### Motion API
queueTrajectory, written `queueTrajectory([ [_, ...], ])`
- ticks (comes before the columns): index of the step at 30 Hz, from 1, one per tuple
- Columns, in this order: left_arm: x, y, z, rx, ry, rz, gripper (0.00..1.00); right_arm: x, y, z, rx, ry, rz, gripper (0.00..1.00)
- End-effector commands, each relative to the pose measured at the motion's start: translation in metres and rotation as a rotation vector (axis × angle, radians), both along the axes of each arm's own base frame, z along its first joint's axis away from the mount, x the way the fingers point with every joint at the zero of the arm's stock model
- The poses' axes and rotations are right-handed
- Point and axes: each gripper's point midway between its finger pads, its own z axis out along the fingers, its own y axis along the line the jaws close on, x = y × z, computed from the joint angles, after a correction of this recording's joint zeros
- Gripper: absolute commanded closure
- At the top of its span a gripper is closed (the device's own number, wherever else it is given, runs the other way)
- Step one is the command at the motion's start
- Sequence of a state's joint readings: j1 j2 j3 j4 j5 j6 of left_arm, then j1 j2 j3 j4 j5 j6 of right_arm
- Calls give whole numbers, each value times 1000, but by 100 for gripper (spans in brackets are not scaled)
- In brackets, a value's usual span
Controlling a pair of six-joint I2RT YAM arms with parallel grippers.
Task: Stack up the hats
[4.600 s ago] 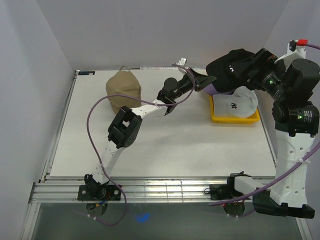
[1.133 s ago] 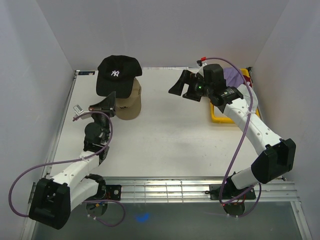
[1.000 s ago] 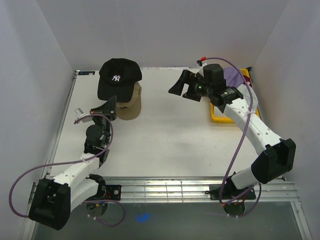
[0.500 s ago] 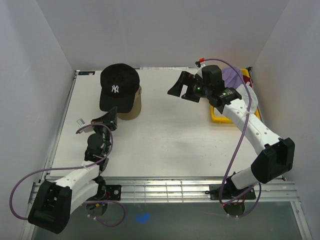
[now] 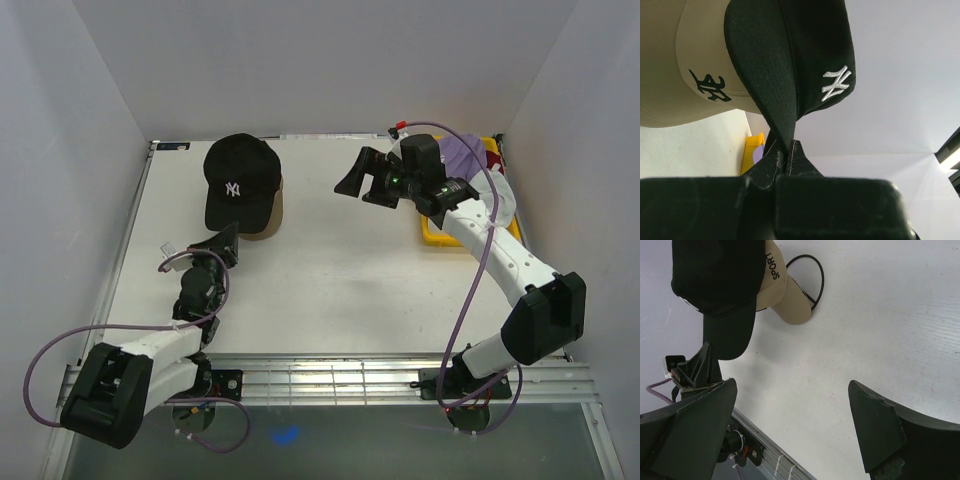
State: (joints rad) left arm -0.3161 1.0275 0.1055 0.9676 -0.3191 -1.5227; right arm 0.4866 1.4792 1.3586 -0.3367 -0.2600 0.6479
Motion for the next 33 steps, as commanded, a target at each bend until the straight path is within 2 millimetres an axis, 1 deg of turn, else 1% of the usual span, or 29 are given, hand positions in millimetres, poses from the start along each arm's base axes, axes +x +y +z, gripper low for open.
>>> queueTrajectory([
  [1,0,-3,-28,12,93,-22,100,5,3,6,9,-47,-1,3],
  [4,0,-4,-37,15,121,-22,100,4,2,2,3,-41,-2,3],
  [9,2,-2,-48,27,160,-11,100,3,1,0,-1,-40,-2,3],
  [21,-2,1,-101,8,359,10,100,0,0,-6,-8,-33,-2,3],
  [24,-3,2,-110,2,393,14,100,1,-1,-6,-11,-35,-4,3],
  [28,2,-2,-118,13,439,8,100,0,-2,-8,-15,-33,-6,3],
  [31,1,-2,-130,12,487,7,100,0,-3,-10,-19,-32,-7,3],
  [33,2,-3,-134,3,505,8,100,-1,-2,-10,-20,-33,-5,3],
])
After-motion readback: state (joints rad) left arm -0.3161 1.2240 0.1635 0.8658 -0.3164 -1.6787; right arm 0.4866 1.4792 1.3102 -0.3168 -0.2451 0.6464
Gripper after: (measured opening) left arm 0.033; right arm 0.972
